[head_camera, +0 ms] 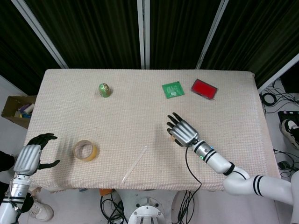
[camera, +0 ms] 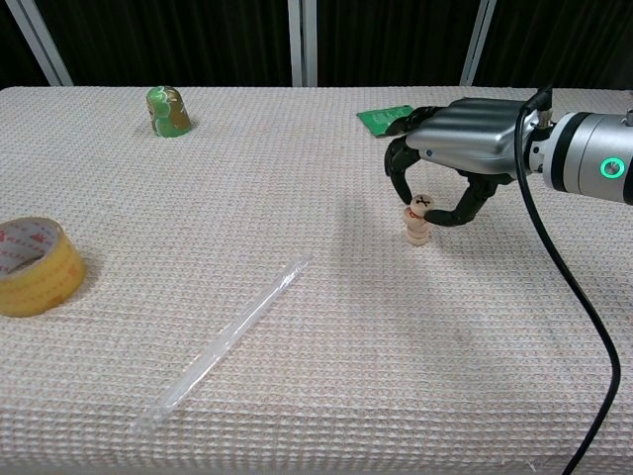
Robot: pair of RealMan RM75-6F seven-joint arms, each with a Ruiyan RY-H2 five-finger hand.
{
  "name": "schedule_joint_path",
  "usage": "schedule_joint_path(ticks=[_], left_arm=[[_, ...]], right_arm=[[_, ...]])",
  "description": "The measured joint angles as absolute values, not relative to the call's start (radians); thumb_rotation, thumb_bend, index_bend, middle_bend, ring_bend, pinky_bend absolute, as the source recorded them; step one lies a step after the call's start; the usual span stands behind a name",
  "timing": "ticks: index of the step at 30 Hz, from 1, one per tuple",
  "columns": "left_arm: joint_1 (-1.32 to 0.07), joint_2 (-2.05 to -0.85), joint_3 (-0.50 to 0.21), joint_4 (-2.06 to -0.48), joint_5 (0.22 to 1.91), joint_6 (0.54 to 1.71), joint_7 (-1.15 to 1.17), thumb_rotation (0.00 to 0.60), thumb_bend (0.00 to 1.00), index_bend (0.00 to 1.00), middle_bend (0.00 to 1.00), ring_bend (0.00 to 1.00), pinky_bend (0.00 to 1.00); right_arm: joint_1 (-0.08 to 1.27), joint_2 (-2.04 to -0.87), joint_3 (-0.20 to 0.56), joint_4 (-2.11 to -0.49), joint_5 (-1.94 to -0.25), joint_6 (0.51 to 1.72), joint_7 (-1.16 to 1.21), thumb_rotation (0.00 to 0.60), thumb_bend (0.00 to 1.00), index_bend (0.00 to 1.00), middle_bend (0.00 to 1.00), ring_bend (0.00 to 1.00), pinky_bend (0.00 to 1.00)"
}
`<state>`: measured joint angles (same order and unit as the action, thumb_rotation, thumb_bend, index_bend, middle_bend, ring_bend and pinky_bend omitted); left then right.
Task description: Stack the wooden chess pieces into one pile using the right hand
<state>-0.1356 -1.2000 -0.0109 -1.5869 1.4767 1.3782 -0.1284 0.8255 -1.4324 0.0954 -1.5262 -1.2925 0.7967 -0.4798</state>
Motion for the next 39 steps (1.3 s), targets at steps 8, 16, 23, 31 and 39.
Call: schedule_joint_path(ticks=[8,16,23,31,39], left_arm=[[-0.136,-1.199,-0.011,-1.59,1.474,1.374,-0.125,0.6,0.0,0.26,0.19,0.17,0.21],[-0.137,-1.198,-0.012,-1.592,1.47,1.37,-0.124,0.6,0.0,0.26,0.19,0.17,0.21],[-0.136,-1.198,-0.011,-1.591,1.47,1.371,-0.126,0.6,0.0,0.26,0.19,0.17,0.21],[-0.136,-1.197,-0.011,-1.591,1.471,1.37,-0.125,0.6,0.0,0.26,0.19,0.17,0.21],[-0.135,-1.197,-0.011,-1.591,1.471,1.371,-0.125,0.6,0.0,0.26,0.19,0.17,0.21]], right_arm=[[0.831,-1.442,0.09,-1.512,-1.29,0.803,-0.471,0.6,0.36,0.49,0.22,0.0,0.0],[0.843,-1.454,0.085,-1.5,-1.293,0.799,-0.466,0.6,0.36,0.47,0.22,0.0,0.0],[0.845,-1.456,0.081,-1.497,-1.291,0.803,-0.464,0.6,0.36,0.45,0.22,0.0,0.0],[0.845,-1.454,0.076,-1.499,-1.292,0.81,-0.463,0.6,0.35,0.43,0.22,0.0,0.0],[0.845,-1.454,0.07,-1.502,-1.293,0.815,-0.466,0.6,0.36,0.41,0.22,0.0,0.0]])
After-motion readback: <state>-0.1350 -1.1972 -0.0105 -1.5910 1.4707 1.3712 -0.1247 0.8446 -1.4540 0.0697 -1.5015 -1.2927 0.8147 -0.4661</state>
